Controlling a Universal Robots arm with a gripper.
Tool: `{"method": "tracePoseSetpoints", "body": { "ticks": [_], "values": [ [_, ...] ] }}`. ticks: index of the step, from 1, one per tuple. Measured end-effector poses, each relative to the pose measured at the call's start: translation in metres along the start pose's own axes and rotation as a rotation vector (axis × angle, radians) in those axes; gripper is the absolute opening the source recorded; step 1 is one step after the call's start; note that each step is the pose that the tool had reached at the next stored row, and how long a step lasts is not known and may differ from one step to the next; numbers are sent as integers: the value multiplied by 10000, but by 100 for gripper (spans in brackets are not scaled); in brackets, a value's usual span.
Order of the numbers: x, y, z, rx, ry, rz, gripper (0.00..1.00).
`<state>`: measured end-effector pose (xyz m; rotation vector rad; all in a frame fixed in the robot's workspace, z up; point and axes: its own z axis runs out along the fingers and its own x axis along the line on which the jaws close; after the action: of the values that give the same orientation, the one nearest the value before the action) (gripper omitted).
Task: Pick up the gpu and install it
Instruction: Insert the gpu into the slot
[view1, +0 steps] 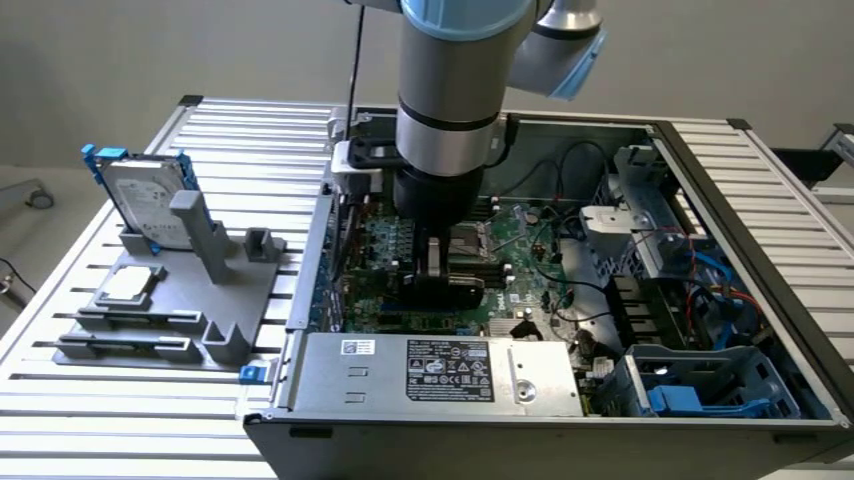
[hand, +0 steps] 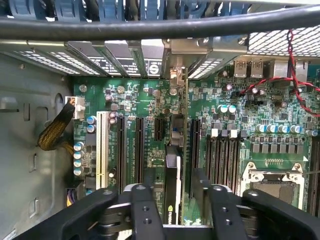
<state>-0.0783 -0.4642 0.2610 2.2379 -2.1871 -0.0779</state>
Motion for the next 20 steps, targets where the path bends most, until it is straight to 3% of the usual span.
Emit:
{"method": "tracePoseSetpoints", "body": {
  "ticks": [1, 2, 11, 14, 15, 18, 20],
  "values": [
    [-1, 1, -26, -5, 0, 0, 46],
    [-1, 2, -57, -12, 0, 0, 53],
    [-25, 17, -410, -67, 0, 2, 53],
    [-30, 20, -470, -79, -1, 2, 50],
    [-30, 20, -470, -78, -3, 2, 38],
    [-30, 20, -470, -78, -3, 2, 32],
    [-30, 20, -471, -79, -1, 2, 20]
  ]
}}
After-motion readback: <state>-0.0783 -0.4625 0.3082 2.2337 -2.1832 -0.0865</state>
